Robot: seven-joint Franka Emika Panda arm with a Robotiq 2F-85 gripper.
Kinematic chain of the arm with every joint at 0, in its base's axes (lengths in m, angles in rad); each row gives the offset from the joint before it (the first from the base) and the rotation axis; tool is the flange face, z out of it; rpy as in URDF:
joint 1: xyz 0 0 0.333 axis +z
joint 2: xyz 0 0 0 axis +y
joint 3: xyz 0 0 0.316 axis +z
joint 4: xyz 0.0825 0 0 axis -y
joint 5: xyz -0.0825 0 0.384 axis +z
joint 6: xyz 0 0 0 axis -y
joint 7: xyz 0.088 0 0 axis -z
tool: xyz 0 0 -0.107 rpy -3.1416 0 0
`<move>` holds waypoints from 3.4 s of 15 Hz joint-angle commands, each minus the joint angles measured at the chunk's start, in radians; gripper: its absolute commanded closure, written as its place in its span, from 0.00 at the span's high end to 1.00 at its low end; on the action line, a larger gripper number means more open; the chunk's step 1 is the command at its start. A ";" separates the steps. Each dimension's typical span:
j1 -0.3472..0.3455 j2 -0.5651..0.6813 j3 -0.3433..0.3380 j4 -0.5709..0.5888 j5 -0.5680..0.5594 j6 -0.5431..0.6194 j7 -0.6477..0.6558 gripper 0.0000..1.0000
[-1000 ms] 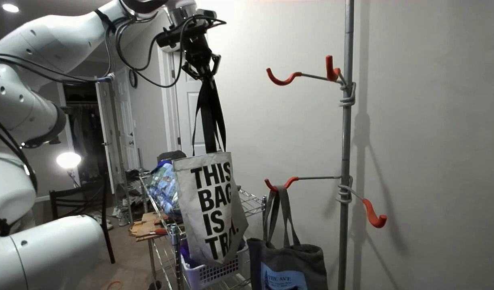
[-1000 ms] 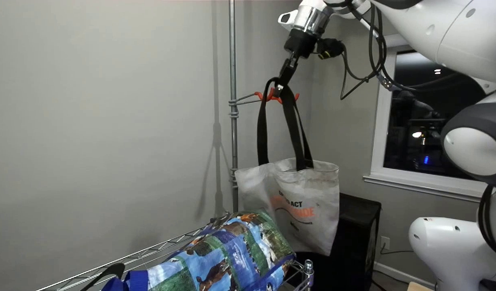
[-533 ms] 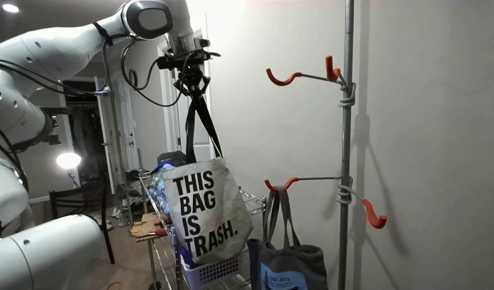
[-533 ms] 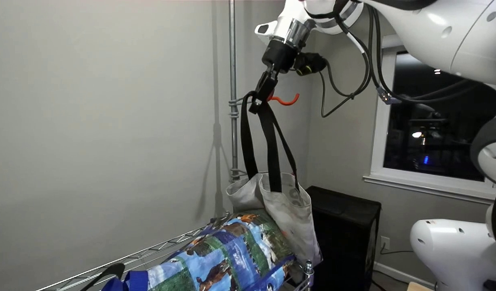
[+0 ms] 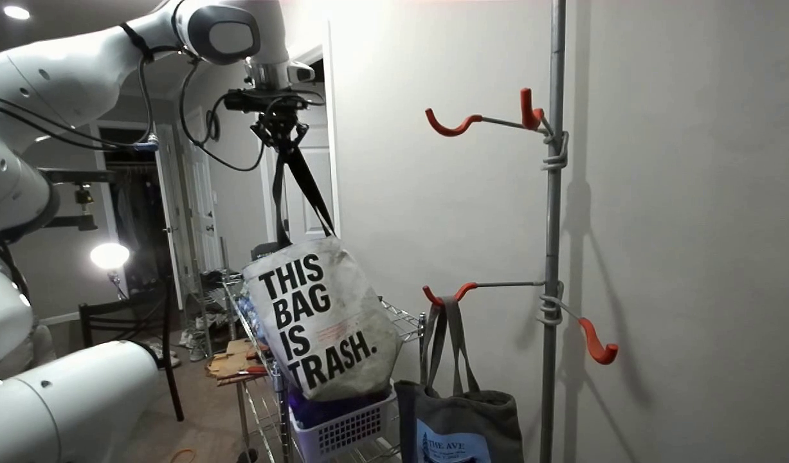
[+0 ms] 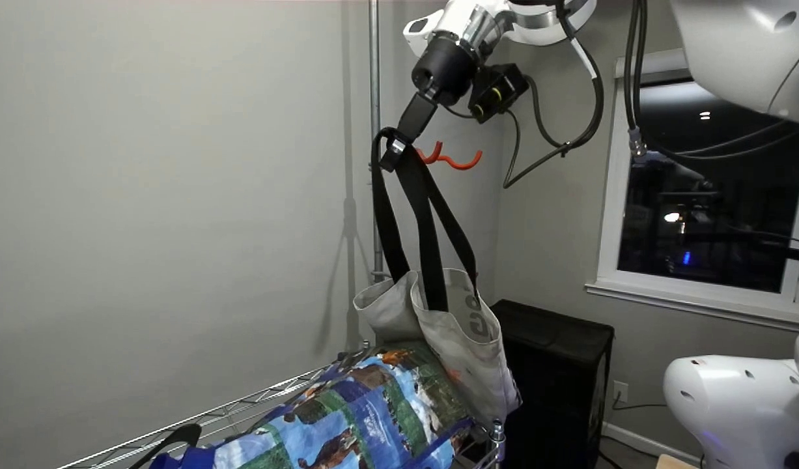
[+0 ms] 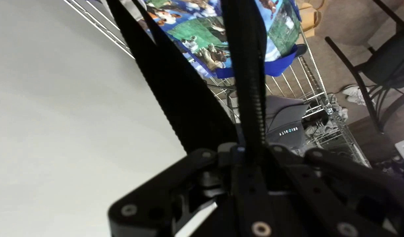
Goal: Take the bags off of the coat rack
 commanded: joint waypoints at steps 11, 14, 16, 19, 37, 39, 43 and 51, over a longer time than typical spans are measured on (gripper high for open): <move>-0.008 -0.084 0.280 -0.134 0.090 0.134 0.084 0.03; -0.021 -0.118 0.351 -0.133 0.079 0.151 0.093 0.03; -0.026 -0.131 0.385 -0.130 0.075 0.180 0.097 0.03; -0.016 -0.144 0.408 -0.114 0.087 0.269 0.119 0.03; 0.000 -0.184 0.610 0.049 0.105 0.448 0.156 0.03; -0.003 -0.181 0.625 0.061 0.107 0.475 0.158 0.03; -0.004 -0.180 0.649 0.087 0.106 0.536 0.161 0.03; -0.060 -0.192 0.683 0.090 0.086 0.549 0.166 0.60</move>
